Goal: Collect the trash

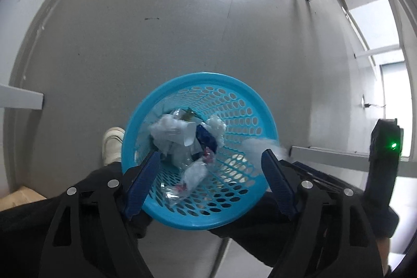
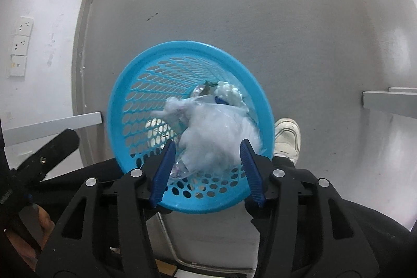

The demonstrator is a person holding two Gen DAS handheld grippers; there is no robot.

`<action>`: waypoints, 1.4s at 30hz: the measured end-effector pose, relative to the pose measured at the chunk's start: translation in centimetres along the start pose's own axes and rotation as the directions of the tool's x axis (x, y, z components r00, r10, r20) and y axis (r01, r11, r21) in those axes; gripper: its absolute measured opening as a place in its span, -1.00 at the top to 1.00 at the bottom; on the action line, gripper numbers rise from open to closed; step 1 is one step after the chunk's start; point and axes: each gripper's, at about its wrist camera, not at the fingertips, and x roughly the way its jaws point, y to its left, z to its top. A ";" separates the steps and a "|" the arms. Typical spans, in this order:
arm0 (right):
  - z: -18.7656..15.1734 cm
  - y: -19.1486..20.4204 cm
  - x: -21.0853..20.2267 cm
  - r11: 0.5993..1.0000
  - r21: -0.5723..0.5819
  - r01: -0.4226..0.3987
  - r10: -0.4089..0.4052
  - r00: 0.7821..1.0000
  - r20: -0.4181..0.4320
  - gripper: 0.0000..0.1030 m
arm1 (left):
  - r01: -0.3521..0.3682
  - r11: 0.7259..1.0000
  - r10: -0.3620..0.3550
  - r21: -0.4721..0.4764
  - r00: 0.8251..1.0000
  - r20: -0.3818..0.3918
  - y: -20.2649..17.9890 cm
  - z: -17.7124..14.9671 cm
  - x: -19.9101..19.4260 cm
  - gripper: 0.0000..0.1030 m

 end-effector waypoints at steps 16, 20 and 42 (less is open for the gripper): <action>-2.9 2.1 -5.2 0.991 -0.122 0.063 -0.047 0.990 0.130 -0.11 | -0.171 0.976 0.157 0.137 0.982 0.109 -1.6 -2.0 -4.6 -0.51; -4.4 2.5 -7.6 0.986 -0.153 0.071 -0.041 0.981 0.188 -0.15 | -0.144 0.972 0.119 0.186 0.983 0.140 -2.2 -3.4 -6.8 -0.53; -16.1 4.5 -17.7 0.955 -0.274 0.116 -0.002 0.923 0.386 -0.50 | -0.149 0.930 0.037 0.335 0.947 0.318 -4.6 -13.8 -17.9 -0.78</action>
